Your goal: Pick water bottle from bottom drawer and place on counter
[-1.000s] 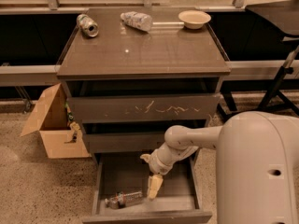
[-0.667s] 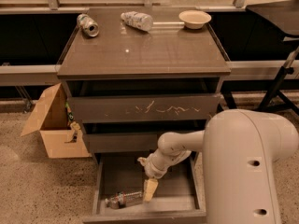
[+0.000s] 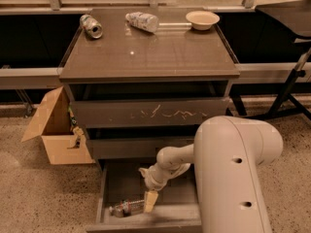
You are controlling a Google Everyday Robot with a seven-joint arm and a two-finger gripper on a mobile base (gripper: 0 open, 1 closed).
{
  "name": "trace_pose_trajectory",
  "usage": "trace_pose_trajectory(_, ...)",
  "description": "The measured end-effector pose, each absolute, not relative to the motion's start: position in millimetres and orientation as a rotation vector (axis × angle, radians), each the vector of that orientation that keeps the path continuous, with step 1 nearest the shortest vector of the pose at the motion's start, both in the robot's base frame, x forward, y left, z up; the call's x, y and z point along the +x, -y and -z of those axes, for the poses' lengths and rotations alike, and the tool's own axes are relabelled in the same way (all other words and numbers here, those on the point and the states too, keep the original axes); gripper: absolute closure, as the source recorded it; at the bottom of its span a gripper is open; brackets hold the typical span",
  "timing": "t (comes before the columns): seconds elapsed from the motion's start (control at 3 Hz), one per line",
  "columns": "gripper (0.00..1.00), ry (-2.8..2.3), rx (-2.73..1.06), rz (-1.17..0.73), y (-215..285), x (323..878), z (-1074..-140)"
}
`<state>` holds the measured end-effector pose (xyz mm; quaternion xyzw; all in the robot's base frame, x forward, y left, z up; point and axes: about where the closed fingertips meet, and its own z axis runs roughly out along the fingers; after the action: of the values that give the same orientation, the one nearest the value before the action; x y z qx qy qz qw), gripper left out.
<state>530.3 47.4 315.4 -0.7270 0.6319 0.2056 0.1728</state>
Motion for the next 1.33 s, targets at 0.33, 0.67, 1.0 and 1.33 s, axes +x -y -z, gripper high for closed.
trace_pose_trajectory(0.33, 0.0, -1.751, -2.018, -0.638, -64.9, 543.3, -290.8)
trace_pose_trajectory(0.67, 0.0, -1.751, -2.018, -0.638, -64.9, 543.3, -290.8)
trace_pose_trajectory(1.0, 0.0, -1.756, -2.018, -0.647, -69.6, 544.2, -277.4)
trace_pose_trajectory(1.33, 0.0, -1.77, -2.02, -0.651, -79.3, 551.1, -243.9)
